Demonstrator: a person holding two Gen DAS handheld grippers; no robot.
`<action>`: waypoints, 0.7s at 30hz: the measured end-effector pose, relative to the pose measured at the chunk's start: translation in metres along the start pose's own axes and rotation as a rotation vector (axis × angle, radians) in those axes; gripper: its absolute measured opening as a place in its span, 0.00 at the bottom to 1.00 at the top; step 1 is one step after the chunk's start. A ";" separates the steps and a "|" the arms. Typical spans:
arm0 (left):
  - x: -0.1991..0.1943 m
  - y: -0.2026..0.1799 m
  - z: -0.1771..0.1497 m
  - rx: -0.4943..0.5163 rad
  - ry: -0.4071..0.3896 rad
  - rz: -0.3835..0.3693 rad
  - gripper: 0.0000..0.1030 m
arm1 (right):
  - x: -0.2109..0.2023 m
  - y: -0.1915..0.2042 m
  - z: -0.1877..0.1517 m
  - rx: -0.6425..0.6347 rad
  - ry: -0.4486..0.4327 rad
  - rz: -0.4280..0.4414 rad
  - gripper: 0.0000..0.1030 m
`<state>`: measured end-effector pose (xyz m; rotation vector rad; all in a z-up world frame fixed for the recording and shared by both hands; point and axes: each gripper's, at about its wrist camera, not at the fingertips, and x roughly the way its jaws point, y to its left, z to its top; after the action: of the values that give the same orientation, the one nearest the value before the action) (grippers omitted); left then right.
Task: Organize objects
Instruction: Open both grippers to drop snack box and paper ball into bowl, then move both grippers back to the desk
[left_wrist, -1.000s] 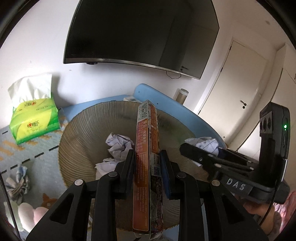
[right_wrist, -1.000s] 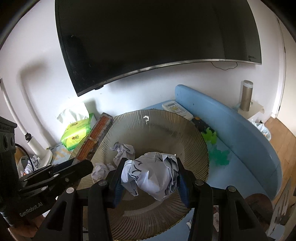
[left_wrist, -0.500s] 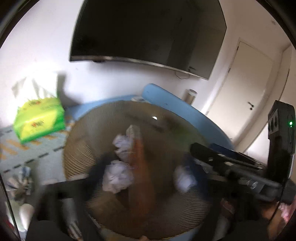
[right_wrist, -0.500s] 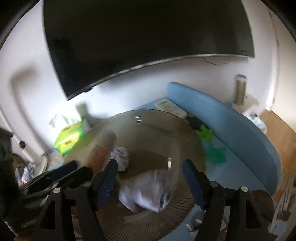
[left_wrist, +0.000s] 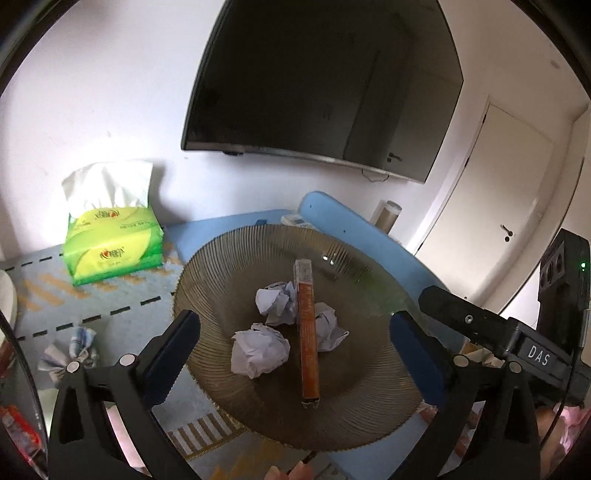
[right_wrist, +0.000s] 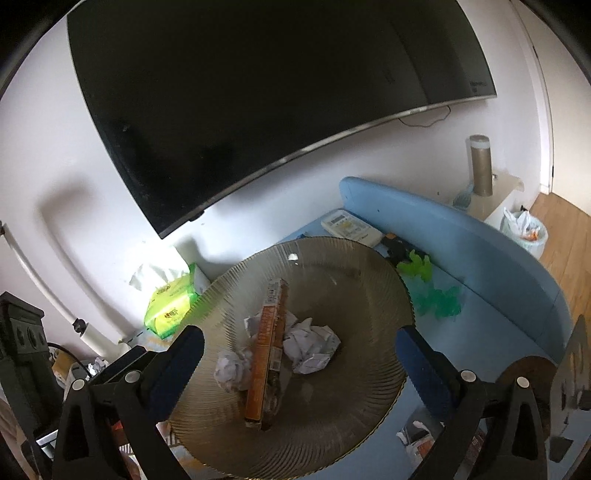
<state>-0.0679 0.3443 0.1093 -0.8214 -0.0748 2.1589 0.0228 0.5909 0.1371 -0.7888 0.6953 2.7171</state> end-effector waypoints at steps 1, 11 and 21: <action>-0.006 -0.001 0.001 -0.001 -0.009 0.002 1.00 | -0.003 0.003 0.000 -0.001 -0.006 0.004 1.00; -0.078 0.013 0.015 -0.023 -0.103 0.045 1.00 | -0.050 0.039 -0.001 -0.014 -0.075 0.050 1.00; -0.201 0.071 0.024 -0.111 -0.234 0.209 1.00 | -0.087 0.110 -0.010 -0.081 -0.109 0.177 1.00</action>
<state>-0.0365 0.1593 0.2124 -0.6587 -0.2393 2.4607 0.0616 0.4837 0.2193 -0.6169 0.6636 2.9382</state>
